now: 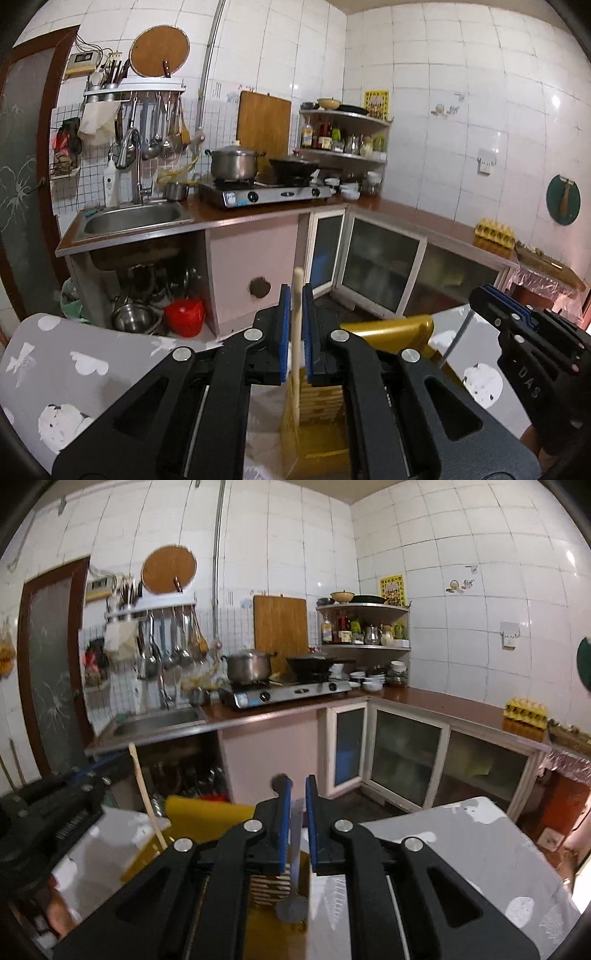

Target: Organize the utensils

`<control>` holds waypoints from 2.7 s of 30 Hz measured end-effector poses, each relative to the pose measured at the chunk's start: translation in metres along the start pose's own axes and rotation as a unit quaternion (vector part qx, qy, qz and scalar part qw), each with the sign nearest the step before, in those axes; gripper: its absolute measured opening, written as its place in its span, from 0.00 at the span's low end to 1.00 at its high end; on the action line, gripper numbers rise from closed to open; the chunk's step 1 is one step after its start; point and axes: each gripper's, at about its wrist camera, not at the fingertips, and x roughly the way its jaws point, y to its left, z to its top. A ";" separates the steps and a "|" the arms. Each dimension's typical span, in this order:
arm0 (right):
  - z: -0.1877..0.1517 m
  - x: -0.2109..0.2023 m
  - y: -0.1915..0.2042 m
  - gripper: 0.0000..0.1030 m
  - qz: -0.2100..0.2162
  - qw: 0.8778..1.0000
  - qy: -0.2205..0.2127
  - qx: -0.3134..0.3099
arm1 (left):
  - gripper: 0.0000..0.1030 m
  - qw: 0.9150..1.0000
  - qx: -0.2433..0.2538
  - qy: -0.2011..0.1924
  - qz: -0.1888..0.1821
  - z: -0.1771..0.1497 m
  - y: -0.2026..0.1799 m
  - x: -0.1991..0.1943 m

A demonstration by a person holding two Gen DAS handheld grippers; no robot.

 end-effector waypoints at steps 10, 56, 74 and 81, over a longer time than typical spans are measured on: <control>-0.003 -0.058 -0.015 0.64 -0.033 0.999 0.026 -0.003 | 0.83 0.999 -0.011 -0.008 0.038 0.007 0.026 -0.086; -0.183 -0.063 0.018 0.12 -0.014 0.961 0.277 -0.001 | 0.95 0.961 0.010 0.265 0.081 -0.193 0.044 -0.079; -0.185 -0.066 0.010 0.12 -0.002 0.961 0.276 0.009 | 0.95 0.958 0.029 0.280 0.058 -0.199 0.030 -0.085; -0.185 -0.067 0.008 0.12 0.002 0.961 0.276 0.014 | 0.95 0.965 0.027 0.253 0.053 -0.193 0.026 -0.096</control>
